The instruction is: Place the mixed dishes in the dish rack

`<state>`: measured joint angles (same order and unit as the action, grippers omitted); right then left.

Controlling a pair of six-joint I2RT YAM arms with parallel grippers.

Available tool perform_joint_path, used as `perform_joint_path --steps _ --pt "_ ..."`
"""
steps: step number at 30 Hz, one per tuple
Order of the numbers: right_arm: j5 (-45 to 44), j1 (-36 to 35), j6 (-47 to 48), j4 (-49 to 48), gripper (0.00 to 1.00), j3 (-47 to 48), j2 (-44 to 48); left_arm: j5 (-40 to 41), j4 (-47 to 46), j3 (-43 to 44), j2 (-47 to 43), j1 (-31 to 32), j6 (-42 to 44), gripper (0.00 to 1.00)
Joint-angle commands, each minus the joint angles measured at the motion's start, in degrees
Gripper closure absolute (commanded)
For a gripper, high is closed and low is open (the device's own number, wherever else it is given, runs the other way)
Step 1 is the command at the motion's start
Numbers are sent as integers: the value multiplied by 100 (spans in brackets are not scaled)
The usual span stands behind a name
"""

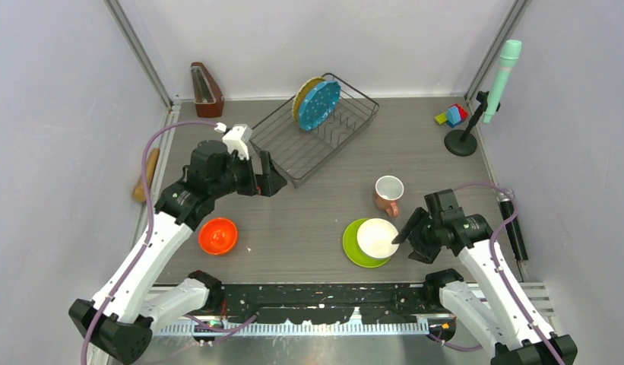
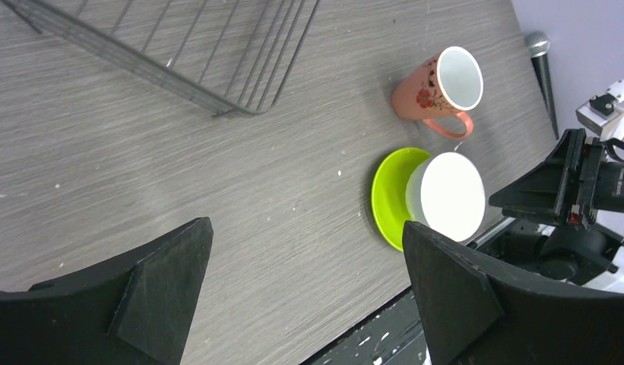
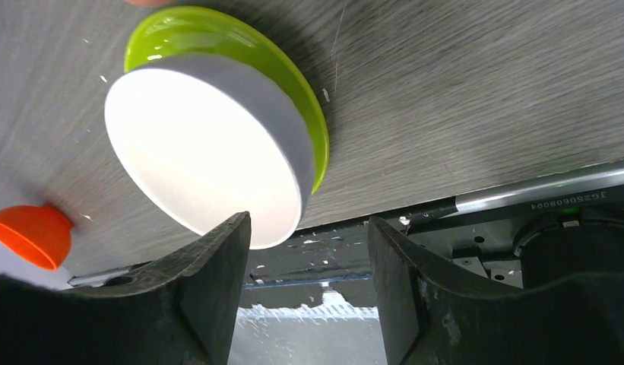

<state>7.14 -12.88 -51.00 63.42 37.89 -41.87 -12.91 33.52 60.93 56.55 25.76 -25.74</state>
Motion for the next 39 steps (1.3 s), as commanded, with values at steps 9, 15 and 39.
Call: perform_joint_path --steps 9,15,39 --pt "35 -445 -341 -902 42 -476 -387 486 254 -77 -489 -27 343 0" --pt "55 -533 -489 -1254 61 -608 -588 429 187 -147 -587 -27 394 0" --pt "727 -584 -218 -1033 100 875 -79 -799 -526 -385 57 240 -1016 0"
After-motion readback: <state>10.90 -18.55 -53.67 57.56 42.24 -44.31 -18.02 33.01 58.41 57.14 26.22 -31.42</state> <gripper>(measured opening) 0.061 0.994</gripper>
